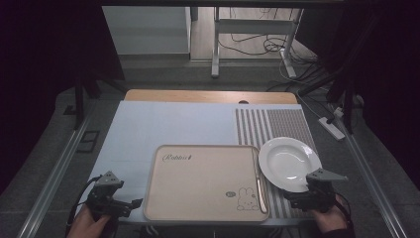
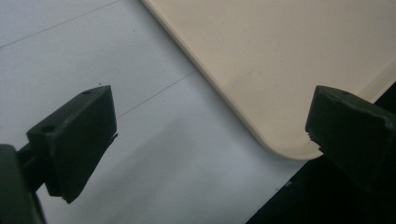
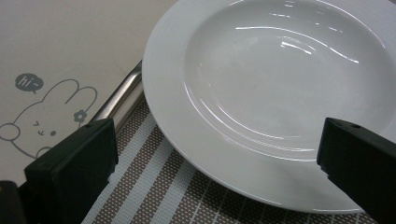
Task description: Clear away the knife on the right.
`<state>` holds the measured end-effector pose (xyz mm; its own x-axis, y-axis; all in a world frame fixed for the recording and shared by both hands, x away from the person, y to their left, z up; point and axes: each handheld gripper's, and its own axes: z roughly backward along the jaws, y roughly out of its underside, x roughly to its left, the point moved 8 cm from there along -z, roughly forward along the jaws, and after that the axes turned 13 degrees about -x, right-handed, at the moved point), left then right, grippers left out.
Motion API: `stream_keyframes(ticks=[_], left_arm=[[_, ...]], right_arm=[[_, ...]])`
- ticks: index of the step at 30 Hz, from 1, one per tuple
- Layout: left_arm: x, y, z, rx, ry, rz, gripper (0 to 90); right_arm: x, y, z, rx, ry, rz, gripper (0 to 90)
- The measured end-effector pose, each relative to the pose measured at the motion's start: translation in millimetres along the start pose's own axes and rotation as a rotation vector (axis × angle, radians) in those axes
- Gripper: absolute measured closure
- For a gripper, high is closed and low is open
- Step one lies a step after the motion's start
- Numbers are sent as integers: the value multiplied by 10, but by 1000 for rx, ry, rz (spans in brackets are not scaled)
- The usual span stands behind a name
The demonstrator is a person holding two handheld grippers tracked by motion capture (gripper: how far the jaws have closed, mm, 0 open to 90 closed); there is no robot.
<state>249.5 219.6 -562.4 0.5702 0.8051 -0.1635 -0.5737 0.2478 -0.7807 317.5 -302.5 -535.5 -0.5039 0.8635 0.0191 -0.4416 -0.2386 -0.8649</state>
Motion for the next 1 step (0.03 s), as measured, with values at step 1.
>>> stream_keyframes(ticks=[1], left_arm=[[-1, -3, -4, 1, -1, -1, 30]], right_arm=[[-2, 3, -1, 1, 1, -1, 0]])
